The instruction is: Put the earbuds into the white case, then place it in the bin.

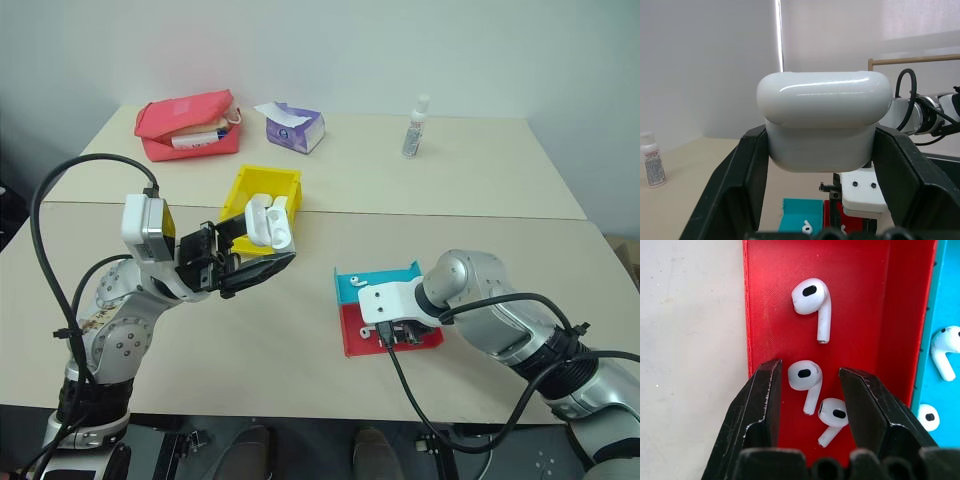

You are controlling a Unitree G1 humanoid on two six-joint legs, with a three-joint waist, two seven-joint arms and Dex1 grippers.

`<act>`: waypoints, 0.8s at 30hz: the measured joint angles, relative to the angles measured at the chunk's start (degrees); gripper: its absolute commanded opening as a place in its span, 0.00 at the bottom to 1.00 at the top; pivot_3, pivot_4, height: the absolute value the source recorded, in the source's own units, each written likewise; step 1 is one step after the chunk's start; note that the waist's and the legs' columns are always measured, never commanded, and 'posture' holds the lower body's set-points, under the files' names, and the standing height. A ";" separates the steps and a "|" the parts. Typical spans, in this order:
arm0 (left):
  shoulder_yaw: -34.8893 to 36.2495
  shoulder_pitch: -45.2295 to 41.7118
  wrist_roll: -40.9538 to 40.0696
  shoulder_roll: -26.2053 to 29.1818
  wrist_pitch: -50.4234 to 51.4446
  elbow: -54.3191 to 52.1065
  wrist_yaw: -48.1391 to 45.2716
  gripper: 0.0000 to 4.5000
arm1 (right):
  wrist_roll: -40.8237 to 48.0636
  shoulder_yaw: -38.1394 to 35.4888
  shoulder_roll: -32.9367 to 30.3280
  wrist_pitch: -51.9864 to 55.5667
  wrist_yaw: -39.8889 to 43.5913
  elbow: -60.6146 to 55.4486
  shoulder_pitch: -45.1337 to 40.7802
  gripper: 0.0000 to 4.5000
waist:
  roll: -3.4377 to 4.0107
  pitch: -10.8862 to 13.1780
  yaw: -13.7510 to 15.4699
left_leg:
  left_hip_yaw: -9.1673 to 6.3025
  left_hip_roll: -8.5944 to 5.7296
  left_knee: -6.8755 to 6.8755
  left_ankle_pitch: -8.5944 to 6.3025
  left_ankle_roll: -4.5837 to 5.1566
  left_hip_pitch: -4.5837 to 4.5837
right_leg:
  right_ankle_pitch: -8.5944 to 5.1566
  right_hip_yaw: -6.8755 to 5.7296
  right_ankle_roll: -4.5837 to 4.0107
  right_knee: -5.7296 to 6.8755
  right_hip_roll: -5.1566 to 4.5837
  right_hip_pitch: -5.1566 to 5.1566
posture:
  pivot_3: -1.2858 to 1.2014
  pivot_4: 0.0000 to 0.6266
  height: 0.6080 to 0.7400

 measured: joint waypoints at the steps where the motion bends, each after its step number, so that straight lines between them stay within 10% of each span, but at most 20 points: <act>1: 0.00 0.11 0.00 0.00 0.03 -0.01 0.03 0.62 | 0.00 -0.07 -0.07 -0.24 0.00 -0.01 0.11 0.49 | 0.00 0.00 0.00 | 0.00 0.00 0.00 0.00 0.00 0.00 | 0.00 0.00 0.00 0.00 0.00 0.00 | 0.52 0.24 1.00; 10: 0.00 0.25 -0.04 0.00 0.08 -0.10 0.24 0.62 | -0.06 -0.20 -0.06 -0.63 0.94 -0.05 0.36 0.14 | 0.00 0.00 0.00 | 0.00 0.00 0.00 0.00 0.00 0.03 | 0.00 0.00 0.00 0.00 0.00 0.02 | 0.52 0.24 1.00; 24: 0.00 -0.90 -1.43 0.23 2.12 -0.08 -0.66 0.62 | 6.64 -8.86 3.65 10.67 -0.07 -2.03 0.74 0.14 | 0.00 0.00 0.02 | 0.00 0.00 -0.01 0.00 0.00 0.00 | 0.00 0.01 0.00 0.01 0.00 0.01 | 0.52 0.24 1.00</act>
